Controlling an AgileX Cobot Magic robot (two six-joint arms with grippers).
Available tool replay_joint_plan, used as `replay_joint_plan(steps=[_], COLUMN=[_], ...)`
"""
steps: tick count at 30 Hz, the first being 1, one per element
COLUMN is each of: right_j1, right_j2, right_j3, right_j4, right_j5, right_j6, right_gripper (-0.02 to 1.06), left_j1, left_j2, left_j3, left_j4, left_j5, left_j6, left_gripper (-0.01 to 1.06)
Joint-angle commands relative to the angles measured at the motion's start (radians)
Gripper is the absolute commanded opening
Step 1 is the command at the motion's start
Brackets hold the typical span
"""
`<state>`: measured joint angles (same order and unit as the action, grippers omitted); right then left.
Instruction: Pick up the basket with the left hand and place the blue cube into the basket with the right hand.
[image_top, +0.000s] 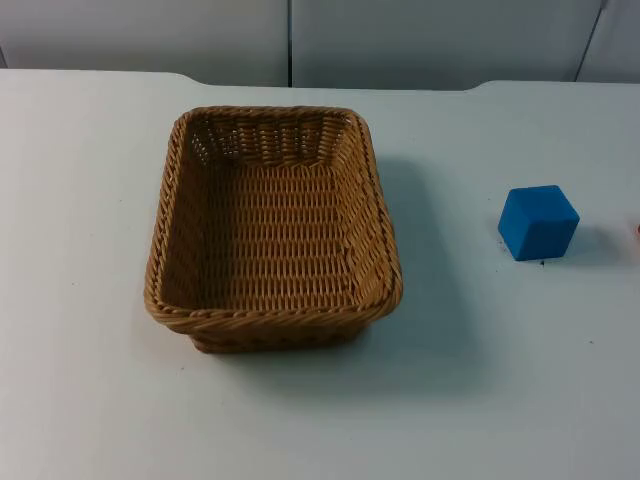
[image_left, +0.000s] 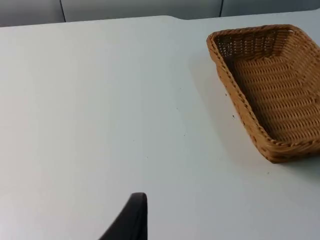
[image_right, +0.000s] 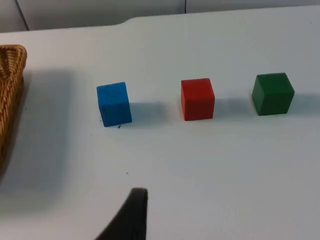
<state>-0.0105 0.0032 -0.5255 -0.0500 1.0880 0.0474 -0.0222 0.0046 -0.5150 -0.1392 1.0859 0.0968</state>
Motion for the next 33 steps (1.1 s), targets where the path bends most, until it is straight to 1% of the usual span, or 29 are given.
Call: replay_joint_plan(steps=[1, 8, 12, 20, 26, 27, 30, 31, 33], right_j1=[-0.005, -0.005, -0.005, -0.005, -0.005, -0.005, -0.005, -0.005, -0.005], right_j2=[-0.003, -0.003, 0.067, 0.178, 0.222, 0.222, 0.222, 0.222, 0.222], right_j3=[-0.018, -0.029, -0.047, -0.116, -0.134, -0.134, -0.134, -0.134, -0.134], right_j4=[0.002, 0.002, 0.000, 0.002, 0.004, 0.004, 0.006, 0.006, 0.006], right_j5=[-0.011, -0.013, -0.018, -0.041, -0.035, -0.035, -0.025, -0.025, -0.025], right_j6=[0.003, 0.003, -0.002, -0.002, -0.002, -0.002, -0.002, -0.002, -0.002], right_gripper=[1.04, 1.04, 1.04, 1.04, 1.04, 1.04, 1.04, 1.04, 1.04], left_j1=[0.005, 0.005, 0.005, 0.005, 0.005, 0.005, 0.005, 0.005, 0.005], left_j2=[-0.005, 0.008, 0.083, 0.208, 0.373, 0.373, 0.495, 0.495, 0.565], left_j3=[-0.005, -0.070, -0.124, -0.149, -0.149, -0.149, -0.151, -0.151, -0.151], left_j4=[-0.022, -0.042, -0.061, -0.090, -0.142, -0.142, -0.182, -0.182, -0.219], left_j5=[-0.019, -0.052, -0.064, -0.118, -0.243, -0.243, -0.312, -0.312, -0.350], left_j6=[-0.001, -0.001, -0.001, -0.001, 0.009, 0.009, 0.056, 0.056, 0.097], left_gripper=[1.05, 1.05, 1.05, 1.05, 1.05, 1.05, 1.05, 1.05, 1.05])
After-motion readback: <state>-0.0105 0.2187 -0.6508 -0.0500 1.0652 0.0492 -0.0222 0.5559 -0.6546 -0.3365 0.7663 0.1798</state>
